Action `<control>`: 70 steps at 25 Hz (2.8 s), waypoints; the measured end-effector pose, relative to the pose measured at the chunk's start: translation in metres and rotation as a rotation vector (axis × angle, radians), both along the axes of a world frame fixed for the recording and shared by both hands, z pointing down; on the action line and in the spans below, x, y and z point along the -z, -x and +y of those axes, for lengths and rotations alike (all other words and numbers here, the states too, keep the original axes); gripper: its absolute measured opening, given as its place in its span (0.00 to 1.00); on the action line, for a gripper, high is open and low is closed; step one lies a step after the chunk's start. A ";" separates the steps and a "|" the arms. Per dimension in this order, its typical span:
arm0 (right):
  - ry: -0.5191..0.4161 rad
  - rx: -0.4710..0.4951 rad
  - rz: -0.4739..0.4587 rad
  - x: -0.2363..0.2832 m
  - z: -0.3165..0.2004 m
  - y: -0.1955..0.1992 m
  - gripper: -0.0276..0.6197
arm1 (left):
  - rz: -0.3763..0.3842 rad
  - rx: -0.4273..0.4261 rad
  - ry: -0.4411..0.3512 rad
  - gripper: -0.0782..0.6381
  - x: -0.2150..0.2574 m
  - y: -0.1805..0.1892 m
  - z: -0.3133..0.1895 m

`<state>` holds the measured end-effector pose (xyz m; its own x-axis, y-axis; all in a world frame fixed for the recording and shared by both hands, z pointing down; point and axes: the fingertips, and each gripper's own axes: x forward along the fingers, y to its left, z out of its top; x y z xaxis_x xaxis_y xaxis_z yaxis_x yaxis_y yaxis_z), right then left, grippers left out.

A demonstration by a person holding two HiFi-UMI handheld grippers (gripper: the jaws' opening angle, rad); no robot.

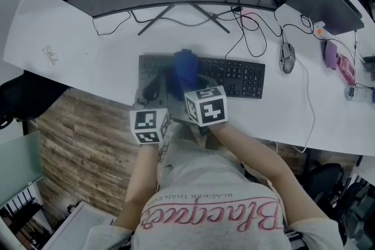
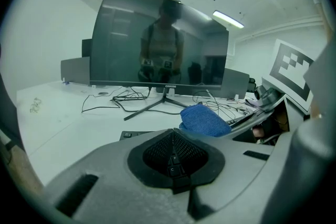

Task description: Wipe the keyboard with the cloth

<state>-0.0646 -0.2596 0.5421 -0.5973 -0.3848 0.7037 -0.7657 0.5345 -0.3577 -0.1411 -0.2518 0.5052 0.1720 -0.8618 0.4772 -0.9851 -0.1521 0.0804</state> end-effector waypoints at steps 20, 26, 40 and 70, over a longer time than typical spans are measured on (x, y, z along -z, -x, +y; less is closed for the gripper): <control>0.028 -0.025 -0.032 -0.002 0.001 -0.063 0.20 | 0.003 -0.068 -0.016 0.12 0.001 -0.071 -0.005; 0.015 -0.026 -0.016 -0.003 0.001 -0.080 0.20 | 0.000 -0.088 -0.012 0.12 -0.001 -0.090 -0.009; 0.010 -0.063 -0.005 -0.003 -0.003 -0.120 0.20 | -0.005 -0.138 -0.017 0.12 0.001 -0.129 -0.015; -0.019 -0.106 0.072 -0.004 -0.006 -0.205 0.20 | 0.010 -0.233 -0.038 0.12 -0.003 -0.211 -0.023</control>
<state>0.1404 -0.2660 0.5458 -0.5004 -0.4570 0.7354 -0.8419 0.4549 -0.2902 0.0702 -0.2752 0.5079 0.3728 -0.8158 0.4422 -0.9223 -0.3780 0.0802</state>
